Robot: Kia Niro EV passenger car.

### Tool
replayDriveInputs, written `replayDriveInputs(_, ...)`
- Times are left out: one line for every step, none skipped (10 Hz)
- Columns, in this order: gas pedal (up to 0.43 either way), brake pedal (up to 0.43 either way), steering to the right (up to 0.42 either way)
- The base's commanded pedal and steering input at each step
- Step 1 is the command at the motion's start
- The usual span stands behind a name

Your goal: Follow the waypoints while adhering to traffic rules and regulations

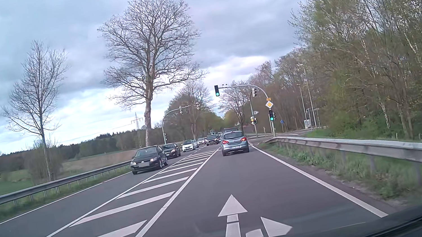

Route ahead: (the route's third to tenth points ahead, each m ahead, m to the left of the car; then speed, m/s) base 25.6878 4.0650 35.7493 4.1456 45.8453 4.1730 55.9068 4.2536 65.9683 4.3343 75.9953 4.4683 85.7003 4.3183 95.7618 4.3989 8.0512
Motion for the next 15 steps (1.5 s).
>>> replayDriveInputs(0.0,0.006,-0.001)
replayDriveInputs(0.0,0.0,0.0)
replayDriveInputs(0.0,0.0,0.0)
replayDriveInputs(0.0,0.006,-0.001)
replayDriveInputs(0.0,0.006,-0.001)
replayDriveInputs(0.0,0.0,0.0)
replayDriveInputs(0.039,0.0,-0.001)
replayDriveInputs(0.039,0.0,-0.001)
replayDriveInputs(0.039,0.006,-0.001)
replayDriveInputs(0.039,0.0,-0.001)
replayDriveInputs(0.047,0.0,0.0)
replayDriveInputs(0.059,0.006,-0.001)
replayDriveInputs(0.079,0.0,-0.001)
replayDriveInputs(0.098,0.006,-0.001)
replayDriveInputs(0.11,0.006,-0.001)
